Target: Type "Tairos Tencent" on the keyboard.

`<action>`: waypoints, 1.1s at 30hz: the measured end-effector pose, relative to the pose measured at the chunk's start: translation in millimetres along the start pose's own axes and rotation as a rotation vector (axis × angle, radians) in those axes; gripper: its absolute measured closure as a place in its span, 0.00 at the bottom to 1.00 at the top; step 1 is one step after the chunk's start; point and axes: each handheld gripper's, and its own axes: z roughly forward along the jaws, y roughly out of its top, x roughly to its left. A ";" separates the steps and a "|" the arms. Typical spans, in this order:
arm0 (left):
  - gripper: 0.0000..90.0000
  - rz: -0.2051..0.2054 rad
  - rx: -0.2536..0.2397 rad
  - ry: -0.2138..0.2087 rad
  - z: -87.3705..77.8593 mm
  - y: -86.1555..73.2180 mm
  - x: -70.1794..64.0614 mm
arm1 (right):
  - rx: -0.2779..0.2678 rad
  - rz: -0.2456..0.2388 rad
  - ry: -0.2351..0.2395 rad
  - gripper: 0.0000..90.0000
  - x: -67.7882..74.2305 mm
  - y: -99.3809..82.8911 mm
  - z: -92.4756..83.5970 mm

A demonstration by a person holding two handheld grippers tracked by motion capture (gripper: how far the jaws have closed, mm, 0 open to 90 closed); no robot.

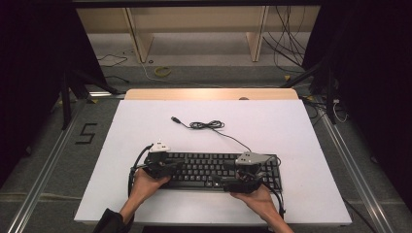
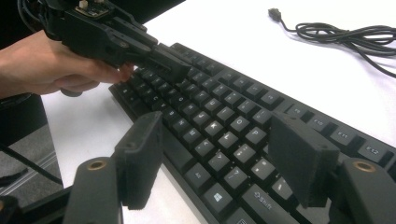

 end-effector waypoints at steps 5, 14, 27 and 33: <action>0.99 0.008 0.009 0.001 3.2 0.2 0.5 | 0.001 0.001 -0.005 0.40 -1.0 -1.9 -2.9; 0.99 0.012 0.031 0.003 9.1 0.9 0.1 | -0.001 0.003 -0.010 0.39 -1.3 -4.3 -6.8; 0.99 0.016 0.049 0.002 12.5 0.6 0.1 | 0.000 0.001 -0.011 0.39 -1.3 -6.4 -8.4; 0.99 0.014 0.064 0.008 14.9 -0.8 0.1 | 0.003 0.001 -0.011 0.39 -1.1 -6.6 -8.6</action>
